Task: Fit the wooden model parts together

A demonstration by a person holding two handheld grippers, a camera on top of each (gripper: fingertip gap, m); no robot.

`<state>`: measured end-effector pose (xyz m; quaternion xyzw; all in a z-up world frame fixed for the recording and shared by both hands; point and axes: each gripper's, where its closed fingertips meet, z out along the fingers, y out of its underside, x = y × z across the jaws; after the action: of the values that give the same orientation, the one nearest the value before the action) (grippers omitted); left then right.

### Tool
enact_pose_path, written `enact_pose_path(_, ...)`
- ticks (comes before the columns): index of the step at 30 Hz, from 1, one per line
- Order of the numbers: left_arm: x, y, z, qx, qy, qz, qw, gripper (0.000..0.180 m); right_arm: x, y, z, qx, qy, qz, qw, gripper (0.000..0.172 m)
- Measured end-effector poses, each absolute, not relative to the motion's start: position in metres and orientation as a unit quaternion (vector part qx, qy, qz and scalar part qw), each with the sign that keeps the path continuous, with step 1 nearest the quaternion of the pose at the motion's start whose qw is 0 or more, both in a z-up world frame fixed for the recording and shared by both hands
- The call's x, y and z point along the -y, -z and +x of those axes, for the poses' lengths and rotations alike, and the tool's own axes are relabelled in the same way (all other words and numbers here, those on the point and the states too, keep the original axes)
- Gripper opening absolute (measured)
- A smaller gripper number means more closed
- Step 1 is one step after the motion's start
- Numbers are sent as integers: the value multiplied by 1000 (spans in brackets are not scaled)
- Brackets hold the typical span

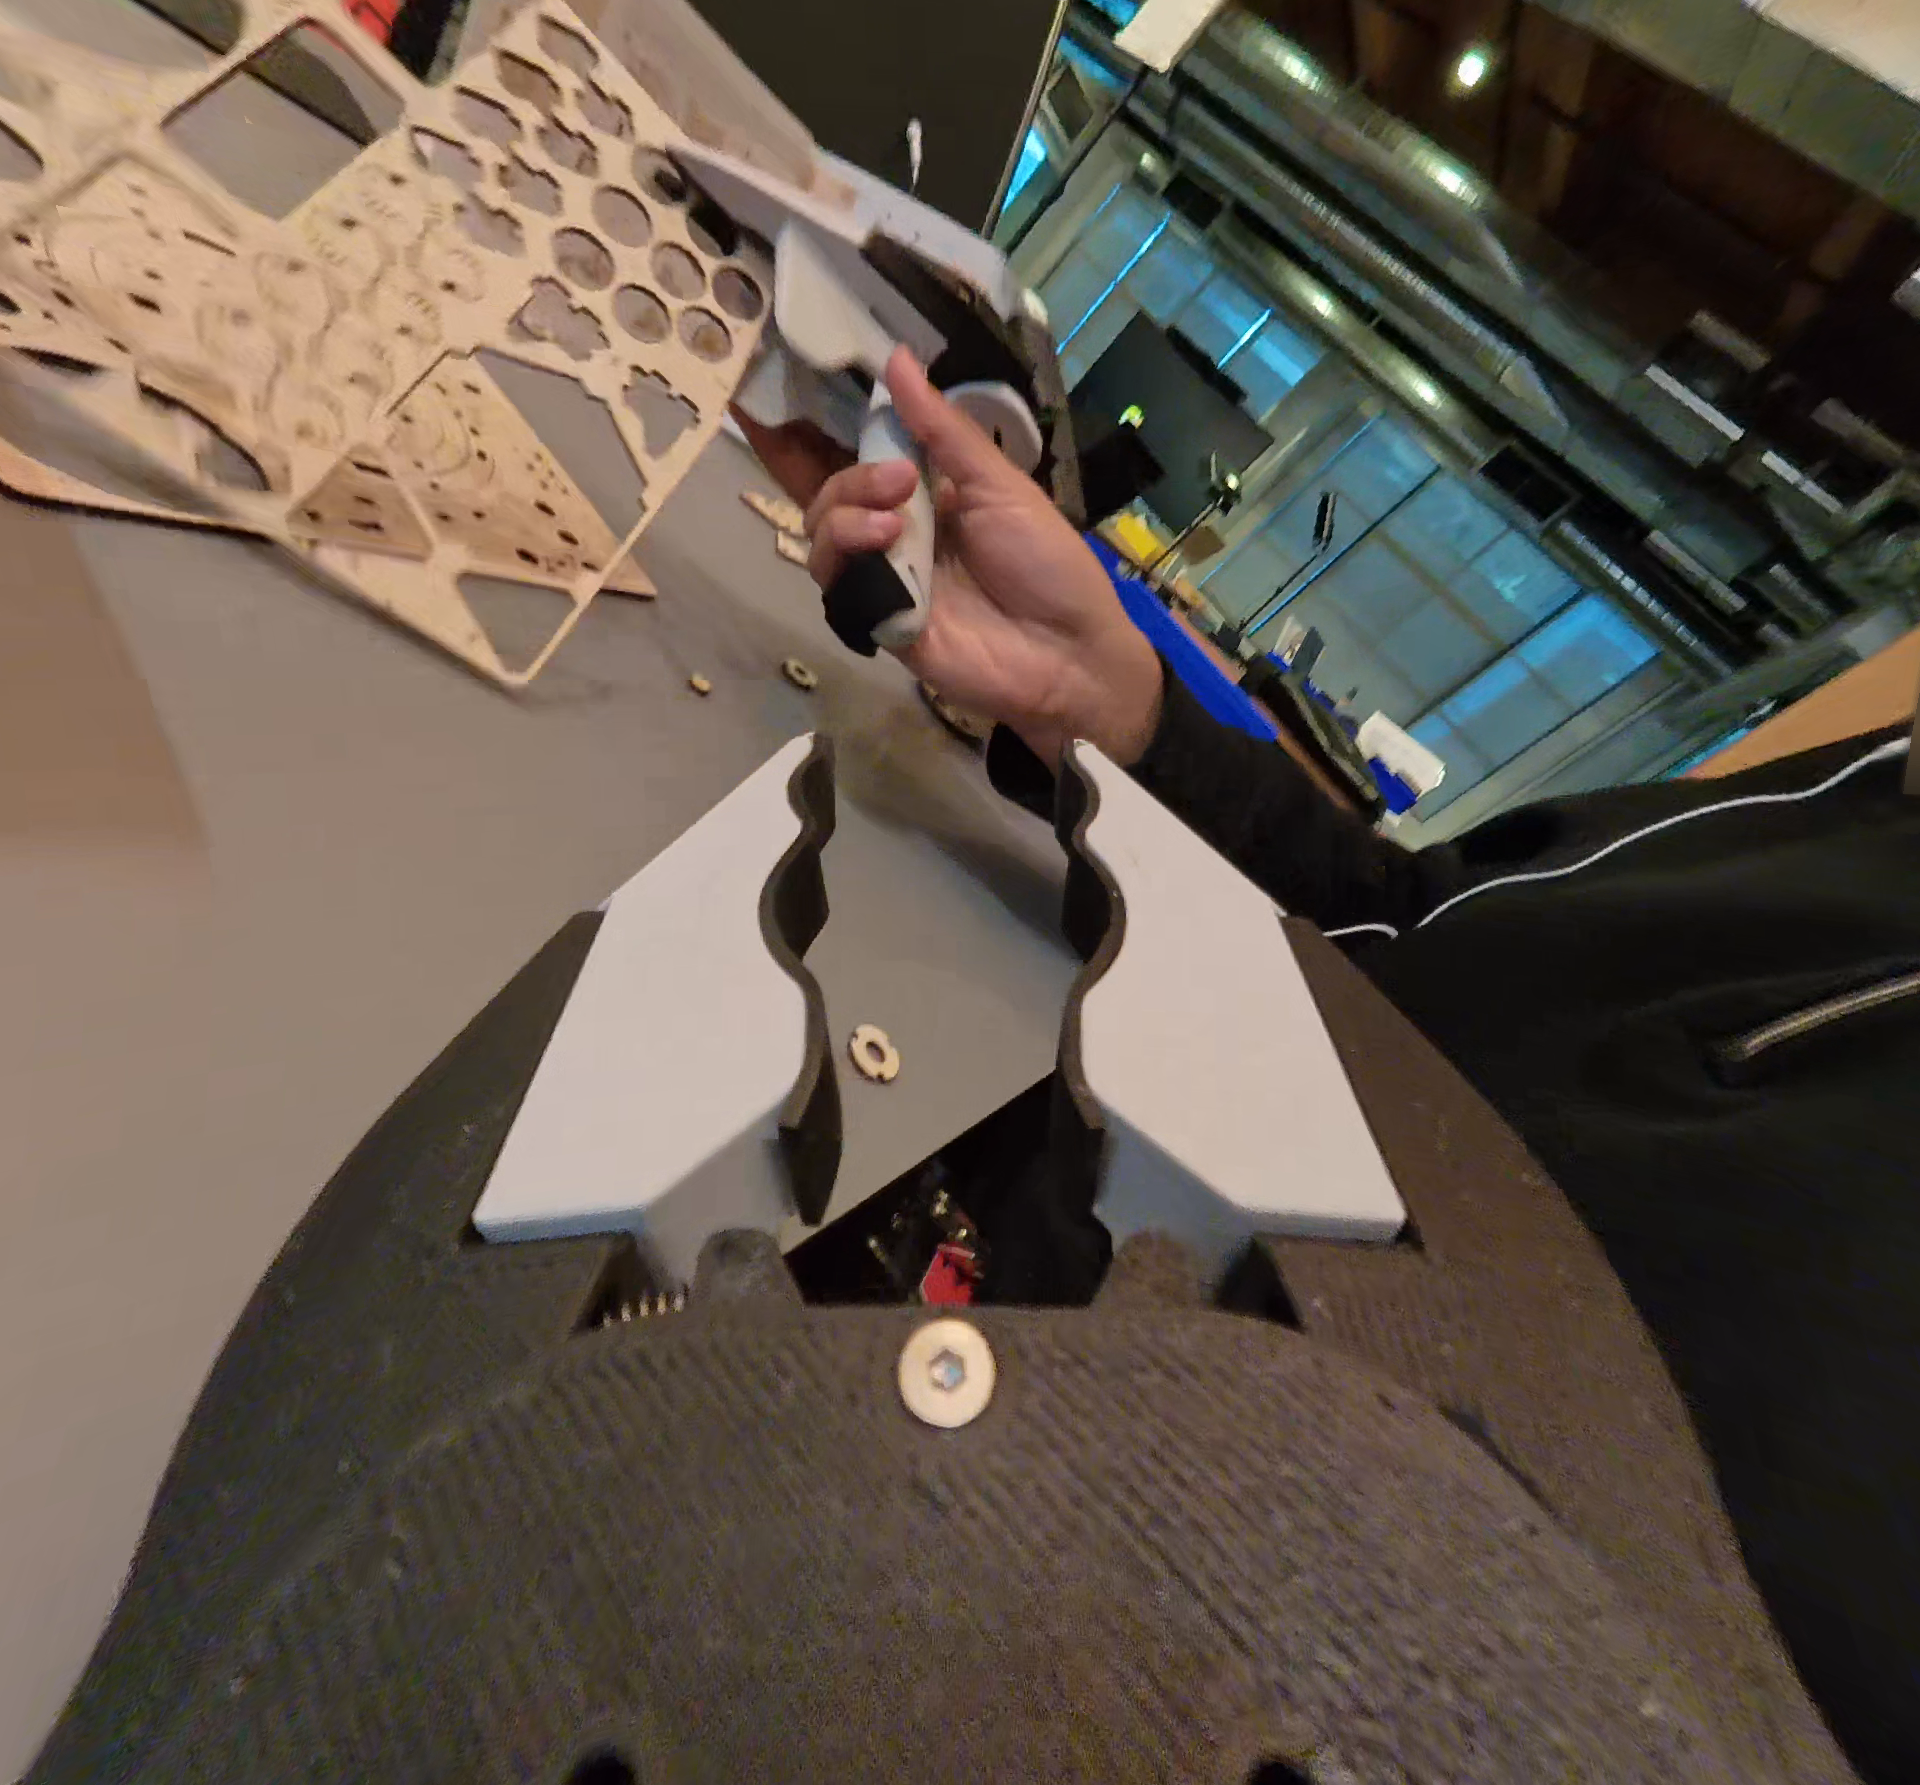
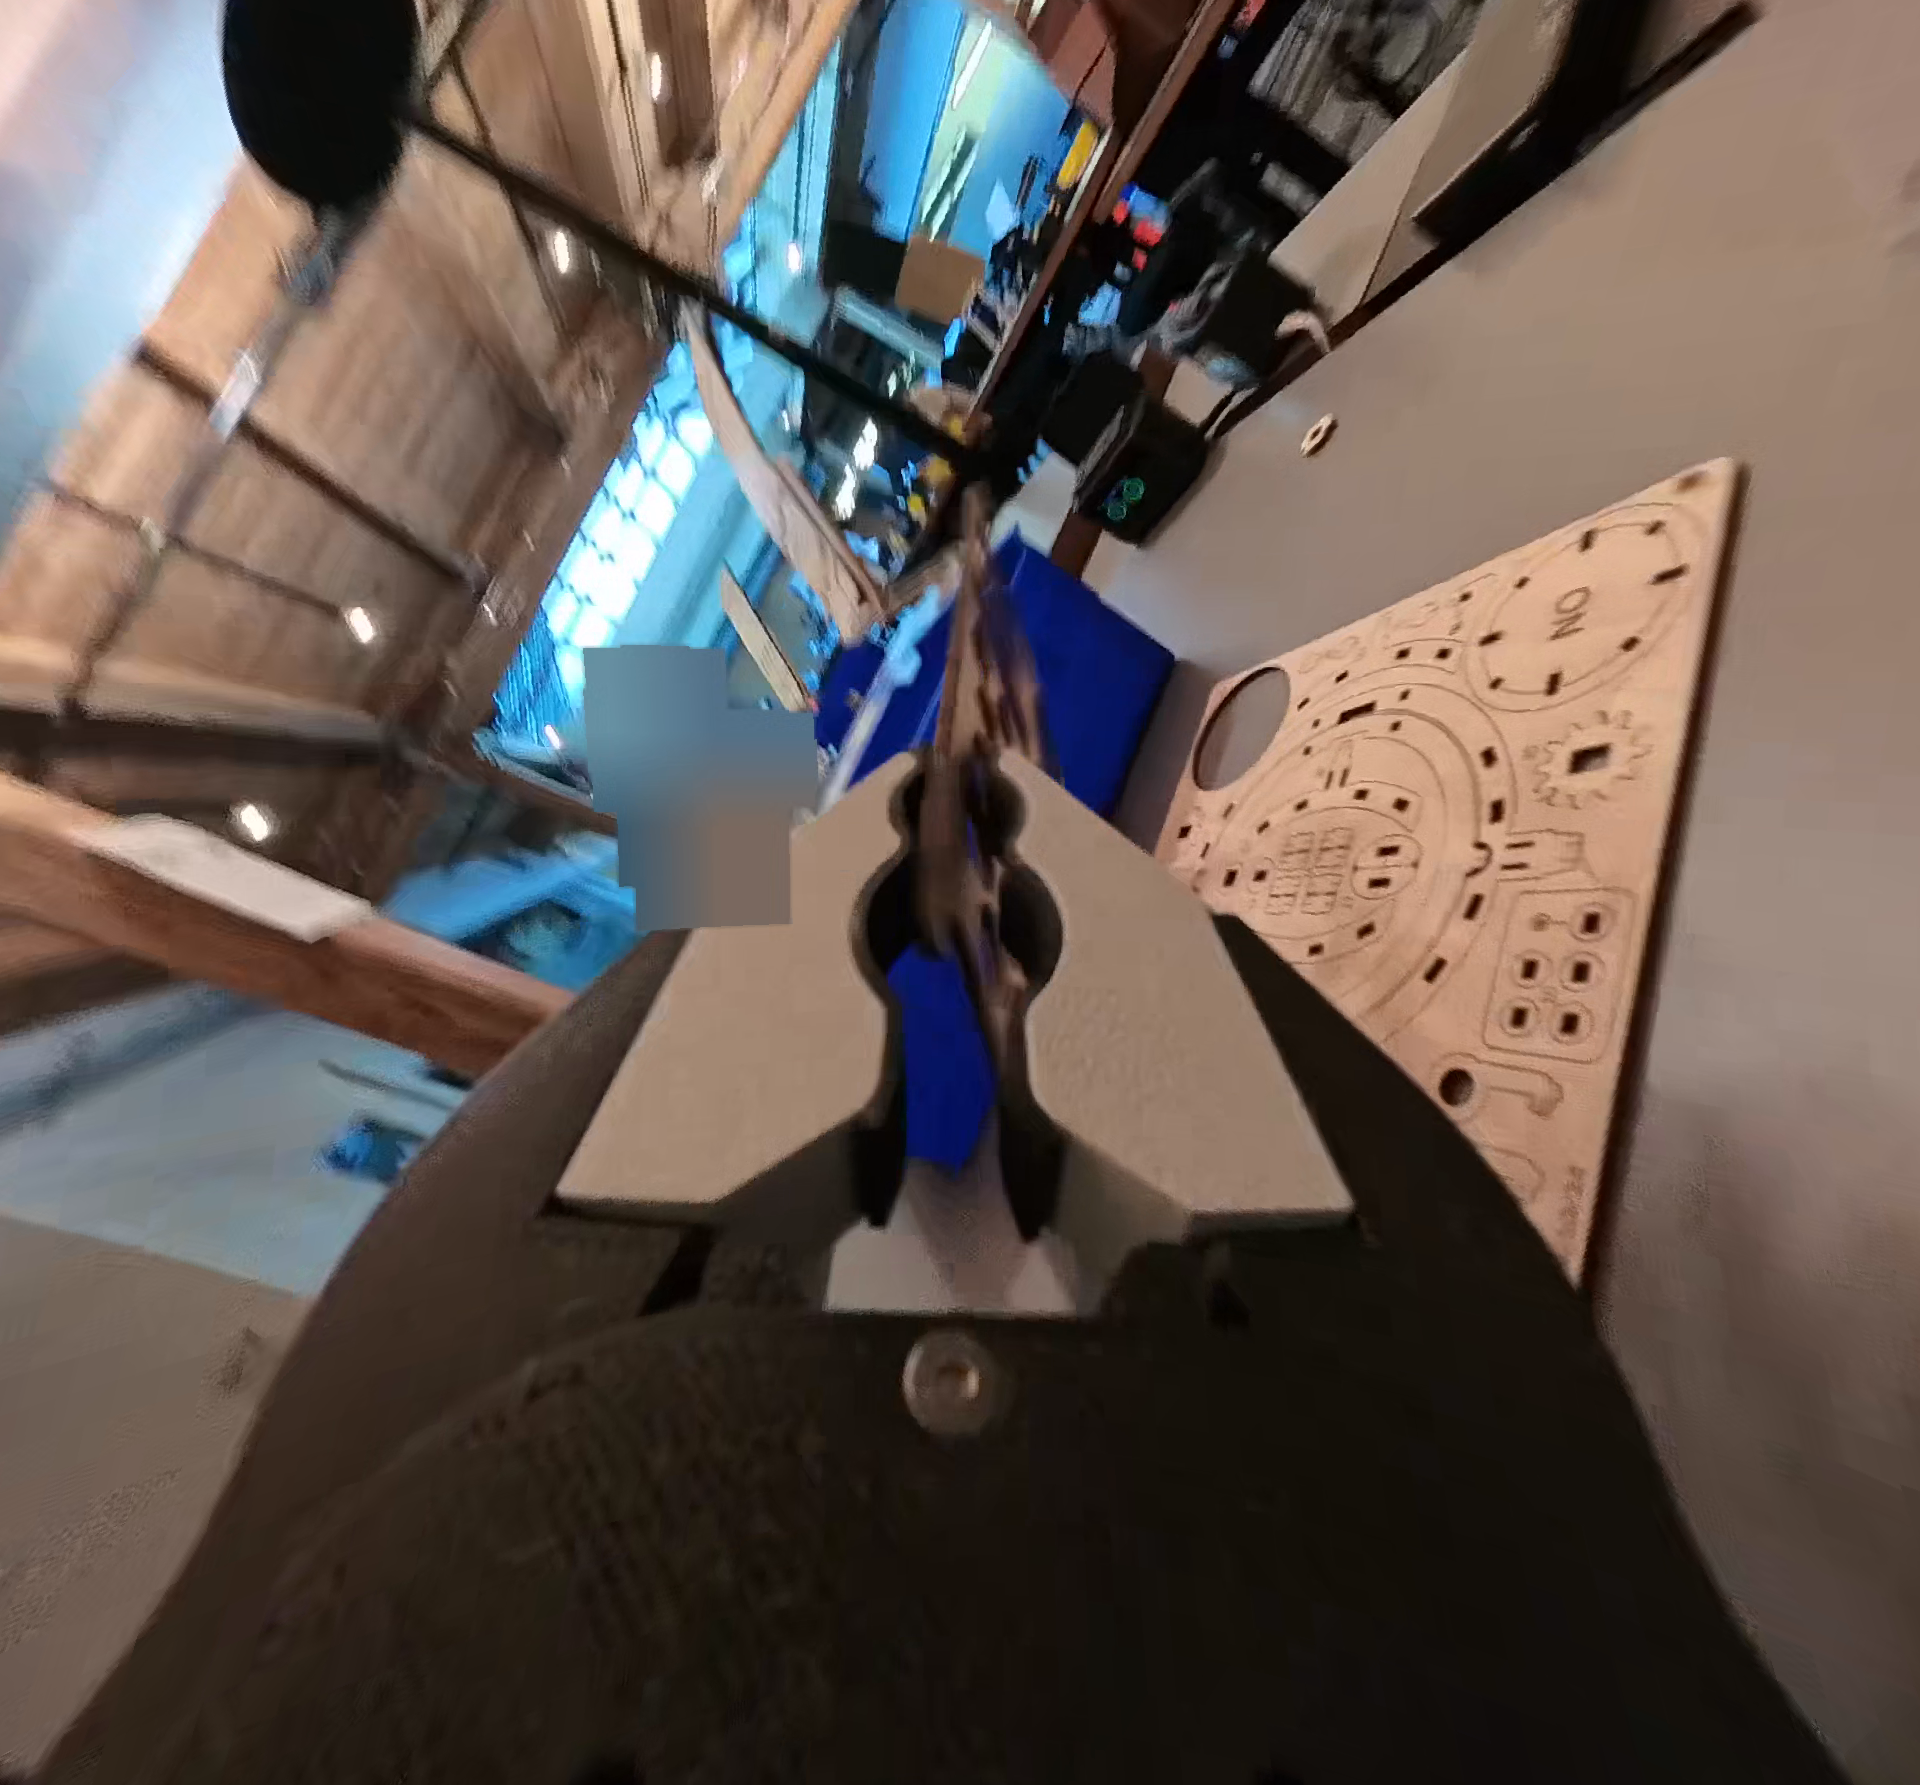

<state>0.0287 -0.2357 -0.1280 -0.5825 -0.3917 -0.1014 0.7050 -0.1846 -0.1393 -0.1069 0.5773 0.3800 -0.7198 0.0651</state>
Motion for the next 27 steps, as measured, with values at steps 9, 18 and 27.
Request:
enact_pose_path(9,208,173,49,372,81,-721,579,45,167,136,-110,-701,553,435,114,68)
enact_pose_path(18,185,225,76,328,-38,-840,431,37,83,131,-39,-752,527,393,-49,56)
enact_pose_path(27,180,229,73,357,-26,-836,417,16,25,107,-9,-662,623,414,-53,50)
